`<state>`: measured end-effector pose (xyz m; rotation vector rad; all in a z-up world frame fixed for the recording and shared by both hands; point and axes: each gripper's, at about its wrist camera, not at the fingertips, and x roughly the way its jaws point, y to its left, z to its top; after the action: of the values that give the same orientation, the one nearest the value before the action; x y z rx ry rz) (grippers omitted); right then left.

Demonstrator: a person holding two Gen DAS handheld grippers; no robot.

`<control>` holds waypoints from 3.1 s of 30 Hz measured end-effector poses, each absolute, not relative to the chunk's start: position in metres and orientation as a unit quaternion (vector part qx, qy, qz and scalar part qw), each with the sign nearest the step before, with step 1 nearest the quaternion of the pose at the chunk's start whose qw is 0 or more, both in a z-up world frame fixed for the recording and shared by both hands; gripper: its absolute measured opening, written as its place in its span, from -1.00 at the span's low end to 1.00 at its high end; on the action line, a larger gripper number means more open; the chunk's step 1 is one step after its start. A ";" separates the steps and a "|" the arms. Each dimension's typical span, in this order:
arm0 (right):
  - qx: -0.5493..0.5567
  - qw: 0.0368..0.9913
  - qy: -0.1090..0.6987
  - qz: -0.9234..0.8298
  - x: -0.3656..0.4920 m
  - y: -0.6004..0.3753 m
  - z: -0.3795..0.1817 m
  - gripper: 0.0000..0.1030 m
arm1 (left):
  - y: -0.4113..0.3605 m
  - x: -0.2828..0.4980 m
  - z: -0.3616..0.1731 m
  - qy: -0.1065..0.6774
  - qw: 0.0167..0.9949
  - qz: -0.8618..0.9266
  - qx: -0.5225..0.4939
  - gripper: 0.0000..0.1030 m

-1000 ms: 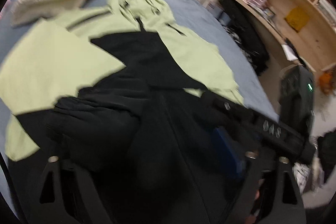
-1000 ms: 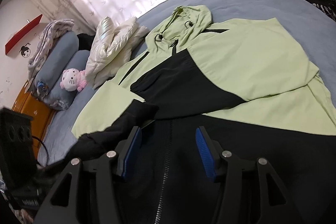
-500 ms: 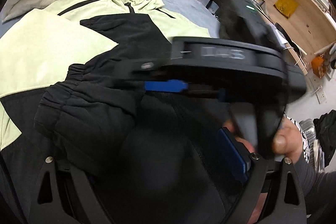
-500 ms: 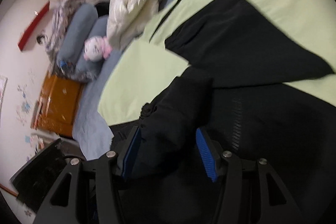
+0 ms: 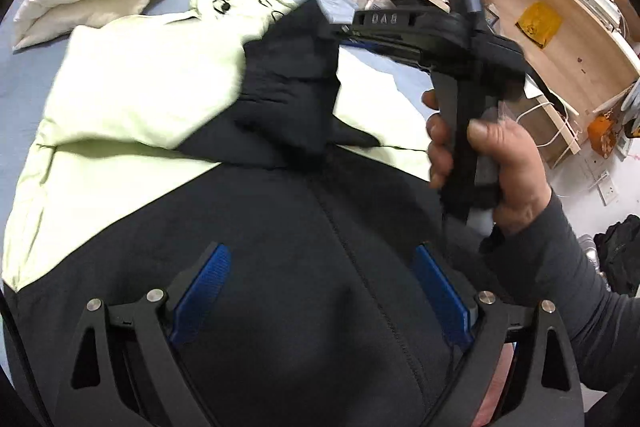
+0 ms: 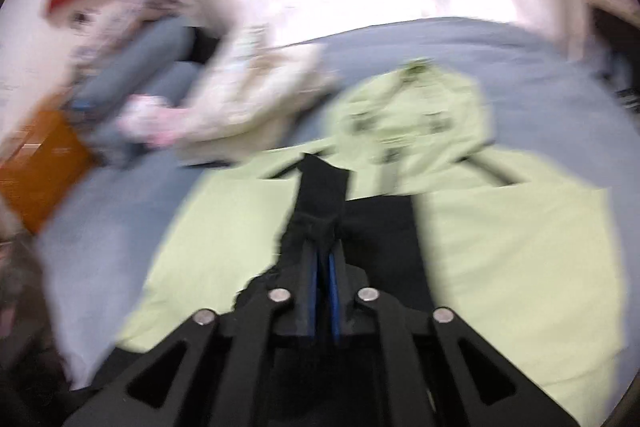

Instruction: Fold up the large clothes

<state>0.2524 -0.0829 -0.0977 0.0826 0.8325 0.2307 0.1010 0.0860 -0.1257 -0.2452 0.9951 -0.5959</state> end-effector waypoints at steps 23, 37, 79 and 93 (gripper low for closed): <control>-0.154 0.907 0.379 0.100 0.235 -0.033 -0.120 -0.68 | 0.141 0.103 -0.139 0.474 0.839 -0.201 -0.176 0.79; 0.268 0.839 0.473 -0.010 0.215 -0.234 -0.172 -0.12 | 0.167 0.120 -0.126 0.474 0.844 -0.186 -0.167 0.79; 0.054 0.907 0.416 -0.037 0.320 -0.178 -0.152 -0.20 | 0.226 0.324 -0.163 0.470 0.881 0.038 -0.044 -0.70; 0.036 0.899 0.423 0.111 0.338 -0.044 -0.162 -0.04 | 0.150 0.325 -0.162 0.469 0.880 0.002 -0.076 -0.53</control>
<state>0.3377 -0.0442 -0.1624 0.0739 0.8750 0.2307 0.3245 0.1496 -0.1621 -0.1578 0.9765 0.0037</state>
